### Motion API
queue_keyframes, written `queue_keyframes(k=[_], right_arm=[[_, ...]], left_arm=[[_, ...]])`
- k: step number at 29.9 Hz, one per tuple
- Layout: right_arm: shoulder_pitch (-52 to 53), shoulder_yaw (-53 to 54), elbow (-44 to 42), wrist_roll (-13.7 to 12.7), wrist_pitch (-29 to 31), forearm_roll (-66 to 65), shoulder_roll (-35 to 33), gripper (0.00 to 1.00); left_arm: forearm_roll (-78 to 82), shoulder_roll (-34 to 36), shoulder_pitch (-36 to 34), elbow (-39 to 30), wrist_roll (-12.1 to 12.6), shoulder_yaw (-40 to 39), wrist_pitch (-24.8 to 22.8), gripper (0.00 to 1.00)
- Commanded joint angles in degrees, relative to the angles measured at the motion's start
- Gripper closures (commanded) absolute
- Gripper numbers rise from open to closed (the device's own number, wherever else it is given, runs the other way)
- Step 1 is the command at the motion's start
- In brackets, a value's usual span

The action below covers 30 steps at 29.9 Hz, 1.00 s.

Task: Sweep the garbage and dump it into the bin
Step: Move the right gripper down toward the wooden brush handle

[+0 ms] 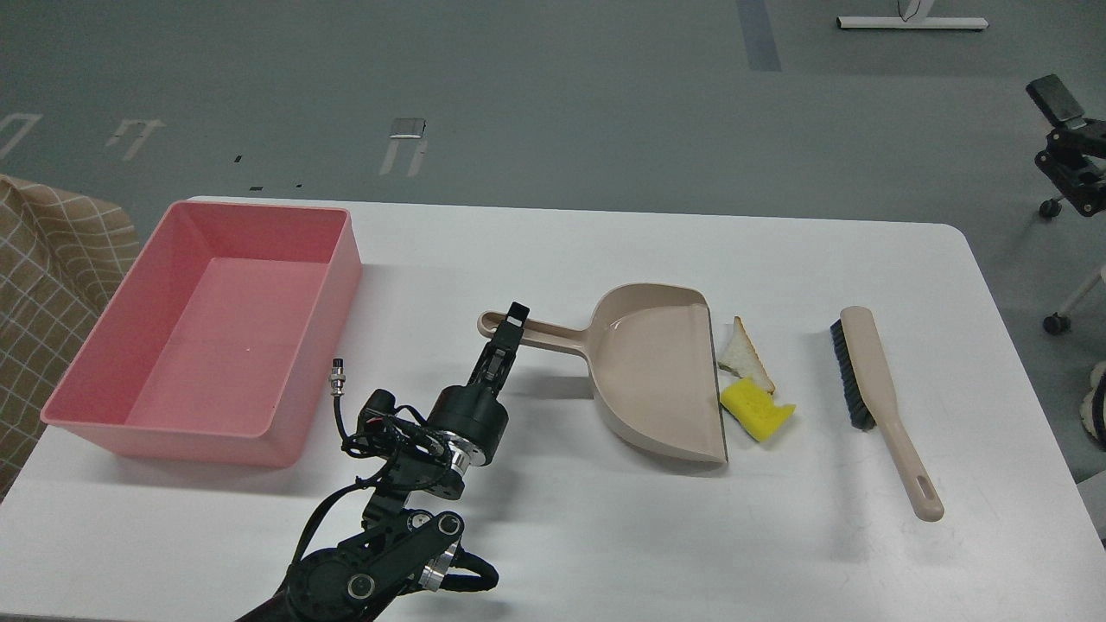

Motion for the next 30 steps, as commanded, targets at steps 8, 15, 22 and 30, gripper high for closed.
queue_keyframes(k=[8,15,22,30], right_arm=[[-3.09,-6.33,0.13,0.78,-0.01,-18.53,-8.58,0.02],[-2.83,-6.15,0.57,1.04,-0.01,-18.53,-8.05,0.02],[-2.57,-6.42,0.39,1.04,-0.01,-18.62,-8.75,0.02],[-4.32,-6.86,0.57,1.04,-0.01,-18.71,-12.17,0.02]], left_arm=[[0.3,0.52,0.01,-0.08,-0.08,0.0,0.0,0.77],[1.09,2.19,-0.6,-0.16,-2.37,0.35,0.0,0.78],[0.65,4.74,-2.45,0.01,-2.28,5.17,0.0,0.78],[0.38,4.66,-2.54,0.98,-1.93,7.29,0.0,0.77]])
